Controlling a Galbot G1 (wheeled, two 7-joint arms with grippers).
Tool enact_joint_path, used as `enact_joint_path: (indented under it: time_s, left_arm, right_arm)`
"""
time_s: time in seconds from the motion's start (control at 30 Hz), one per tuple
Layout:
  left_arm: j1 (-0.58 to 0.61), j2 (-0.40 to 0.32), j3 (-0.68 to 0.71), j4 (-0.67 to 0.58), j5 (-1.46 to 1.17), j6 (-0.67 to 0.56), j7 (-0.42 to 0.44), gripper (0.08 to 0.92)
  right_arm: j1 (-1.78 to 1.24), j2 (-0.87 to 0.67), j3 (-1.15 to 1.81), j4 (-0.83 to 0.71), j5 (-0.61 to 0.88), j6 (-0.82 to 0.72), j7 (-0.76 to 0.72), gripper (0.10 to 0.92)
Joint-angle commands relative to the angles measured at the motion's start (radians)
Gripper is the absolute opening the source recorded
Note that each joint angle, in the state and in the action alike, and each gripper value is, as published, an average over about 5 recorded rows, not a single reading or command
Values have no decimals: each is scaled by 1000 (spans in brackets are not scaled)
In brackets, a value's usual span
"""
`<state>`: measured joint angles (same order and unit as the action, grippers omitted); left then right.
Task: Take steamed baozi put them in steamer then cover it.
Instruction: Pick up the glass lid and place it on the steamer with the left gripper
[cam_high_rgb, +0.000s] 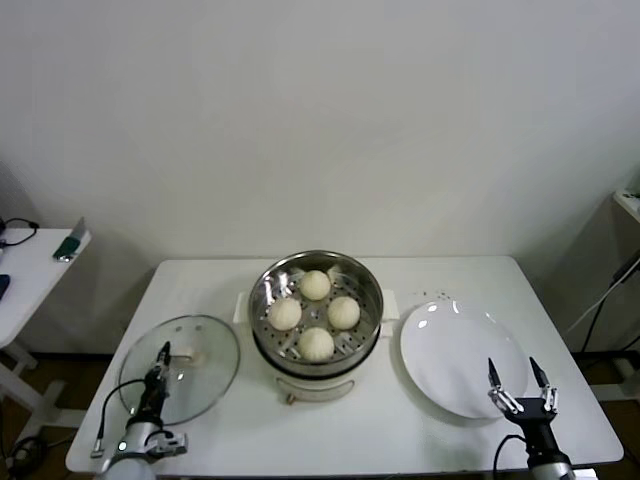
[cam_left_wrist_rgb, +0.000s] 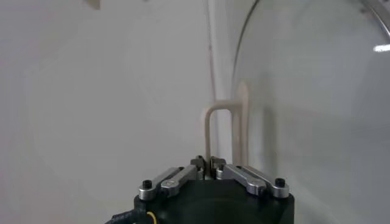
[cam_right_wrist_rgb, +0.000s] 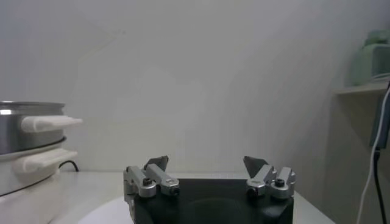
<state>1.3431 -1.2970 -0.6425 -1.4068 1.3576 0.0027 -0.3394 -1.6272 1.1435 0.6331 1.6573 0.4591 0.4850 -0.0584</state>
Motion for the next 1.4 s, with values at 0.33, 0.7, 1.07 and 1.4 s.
enact_joint_path:
  time_s: [0.33,0.7,1.07,1.4]
  left_arm:
    - [7,5,-1,-46,-52,-2,4,144]
    - [64,91,-9,-298,-167,53,117,144]
    - [48,322,-45,-632,-428,316,427,144]
    - [-13,321,66,-801,-444,467,521,144]
  right_arm:
    - [1,0,3,-3,-4,6,1,823]
    - [-3,-7,10,-1,-57,-16,10,823]
    - [-6,-7,10,-1,-67,-19,11,823]
    - [-10,2,5,-7,-85,-17,8,823]
